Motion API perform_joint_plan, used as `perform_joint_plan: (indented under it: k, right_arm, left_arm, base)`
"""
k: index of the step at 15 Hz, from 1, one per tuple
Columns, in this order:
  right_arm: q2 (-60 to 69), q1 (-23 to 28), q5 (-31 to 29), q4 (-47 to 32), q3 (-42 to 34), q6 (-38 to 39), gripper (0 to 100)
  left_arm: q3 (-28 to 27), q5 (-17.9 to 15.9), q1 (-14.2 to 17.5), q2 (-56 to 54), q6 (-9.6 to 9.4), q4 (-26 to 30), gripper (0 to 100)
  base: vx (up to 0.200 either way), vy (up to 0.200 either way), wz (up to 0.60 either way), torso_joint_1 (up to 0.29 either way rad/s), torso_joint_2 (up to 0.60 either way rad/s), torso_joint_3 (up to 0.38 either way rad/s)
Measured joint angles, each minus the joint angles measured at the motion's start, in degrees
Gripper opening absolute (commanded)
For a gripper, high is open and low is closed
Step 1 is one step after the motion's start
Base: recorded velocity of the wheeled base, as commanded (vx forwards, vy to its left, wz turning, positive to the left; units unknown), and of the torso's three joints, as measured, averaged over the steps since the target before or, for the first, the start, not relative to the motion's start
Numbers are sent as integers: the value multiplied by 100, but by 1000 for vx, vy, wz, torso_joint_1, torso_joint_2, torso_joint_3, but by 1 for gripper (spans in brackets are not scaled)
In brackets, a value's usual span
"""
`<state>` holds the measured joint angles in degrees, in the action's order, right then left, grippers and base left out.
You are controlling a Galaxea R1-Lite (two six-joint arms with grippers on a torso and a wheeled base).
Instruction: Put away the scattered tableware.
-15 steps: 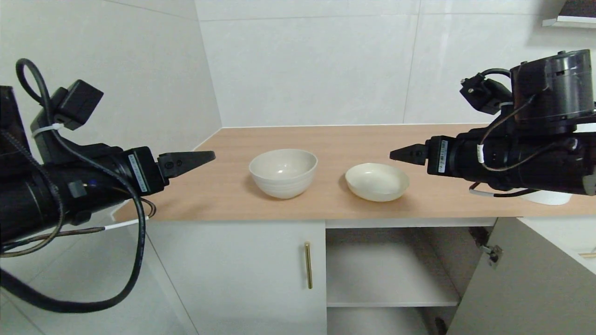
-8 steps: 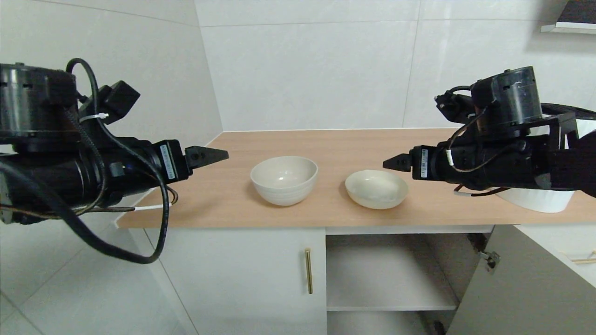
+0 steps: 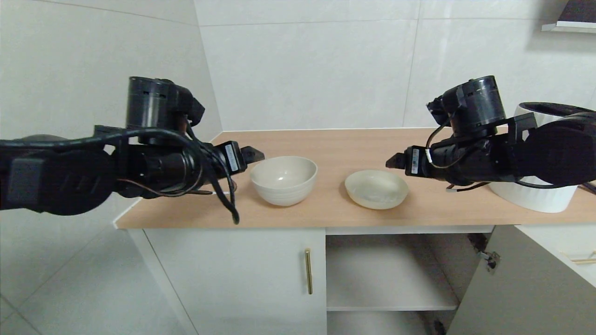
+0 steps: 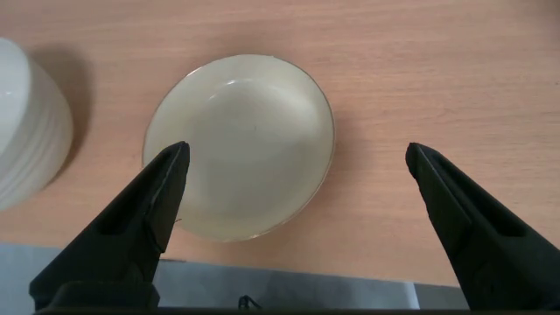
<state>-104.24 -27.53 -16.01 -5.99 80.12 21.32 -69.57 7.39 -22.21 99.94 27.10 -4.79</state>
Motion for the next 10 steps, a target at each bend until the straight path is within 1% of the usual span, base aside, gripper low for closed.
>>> perform_joint_plan:
  k: [2,5,6,10]
  right_arm:
    - [-37,5,0,9,0,2,100]
    - [-66,5,6,9,0,2,100]
    - [-69,5,9,9,-2,5,100]
    - [-74,5,9,9,-5,13,100]
  left_arm:
    - [-13,117,-46,343,32,-202,100]
    - [-27,117,-57,605,32,-235,100]
    - [-27,115,-57,653,27,-238,0]
    - [-22,104,-63,753,13,-243,0]
  base:
    - [0,0,0,0,0,0]
    - [0,0,0,0,0,0]
    - [0,0,0,0,0,0]
    - [0,0,0,0,0,0]
